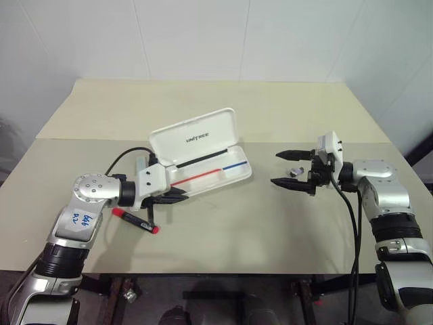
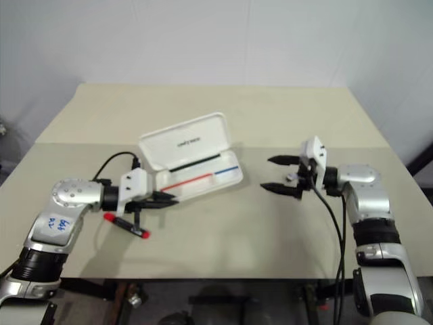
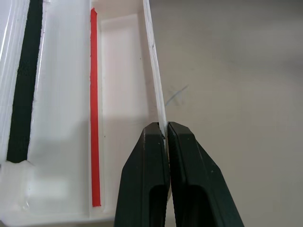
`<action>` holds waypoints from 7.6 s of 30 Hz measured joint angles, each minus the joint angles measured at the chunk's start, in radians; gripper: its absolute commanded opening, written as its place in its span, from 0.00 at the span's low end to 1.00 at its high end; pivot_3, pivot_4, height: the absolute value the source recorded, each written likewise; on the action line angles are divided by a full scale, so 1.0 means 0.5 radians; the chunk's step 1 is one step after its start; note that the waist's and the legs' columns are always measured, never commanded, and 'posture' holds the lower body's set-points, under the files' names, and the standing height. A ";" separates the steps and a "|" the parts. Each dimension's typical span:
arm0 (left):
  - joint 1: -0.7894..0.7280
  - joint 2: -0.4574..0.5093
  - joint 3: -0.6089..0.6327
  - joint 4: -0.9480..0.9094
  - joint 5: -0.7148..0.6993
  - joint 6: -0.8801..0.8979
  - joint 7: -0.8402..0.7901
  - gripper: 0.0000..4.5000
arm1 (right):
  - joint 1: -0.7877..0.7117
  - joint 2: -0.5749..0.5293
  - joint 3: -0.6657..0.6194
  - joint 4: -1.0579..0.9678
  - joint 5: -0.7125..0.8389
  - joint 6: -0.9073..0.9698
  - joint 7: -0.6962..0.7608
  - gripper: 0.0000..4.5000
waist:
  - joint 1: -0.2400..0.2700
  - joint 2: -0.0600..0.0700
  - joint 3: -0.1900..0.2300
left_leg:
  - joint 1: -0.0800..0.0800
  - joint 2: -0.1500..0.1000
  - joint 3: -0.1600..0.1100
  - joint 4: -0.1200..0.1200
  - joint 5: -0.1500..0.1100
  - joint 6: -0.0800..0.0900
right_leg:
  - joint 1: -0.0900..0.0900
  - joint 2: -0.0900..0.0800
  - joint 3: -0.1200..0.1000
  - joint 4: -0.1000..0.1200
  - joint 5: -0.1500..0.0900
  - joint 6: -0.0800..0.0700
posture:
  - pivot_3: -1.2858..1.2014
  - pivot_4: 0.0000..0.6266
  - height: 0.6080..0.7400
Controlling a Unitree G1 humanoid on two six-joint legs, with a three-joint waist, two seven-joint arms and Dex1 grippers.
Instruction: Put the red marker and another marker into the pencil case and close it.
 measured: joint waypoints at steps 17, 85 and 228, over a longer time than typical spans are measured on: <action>0.090 -0.015 -0.384 -0.102 0.097 -0.024 0.076 0.00 | 0.173 -0.095 -0.092 -0.194 0.030 0.114 -0.012 1.00 | 0.002 0.000 0.000 | 0.003 -0.001 0.003 0.000 0.000 0.000 | 0.000 0.000 0.005 -0.005 0.000 0.000 | 0.52 0.24 1.00; 0.123 -0.353 -0.193 -0.619 0.123 0.456 0.745 0.99 | 0.588 -0.093 -0.065 -0.747 0.213 0.272 0.071 1.00 | 0.005 0.000 0.000 | 0.003 -0.003 0.000 0.001 0.001 0.001 | 0.002 0.001 0.009 -0.005 0.001 0.002 | 0.52 0.24 1.00; -0.989 -0.459 -0.692 0.869 0.249 0.229 -0.133 0.13 | 0.695 0.006 -0.110 -0.677 0.151 0.106 -0.083 1.00 | 0.005 -0.002 0.002 | 0.001 -0.003 0.006 0.003 -0.001 0.002 | 0.000 0.004 0.013 -0.004 0.002 0.003 | 0.52 0.24 1.00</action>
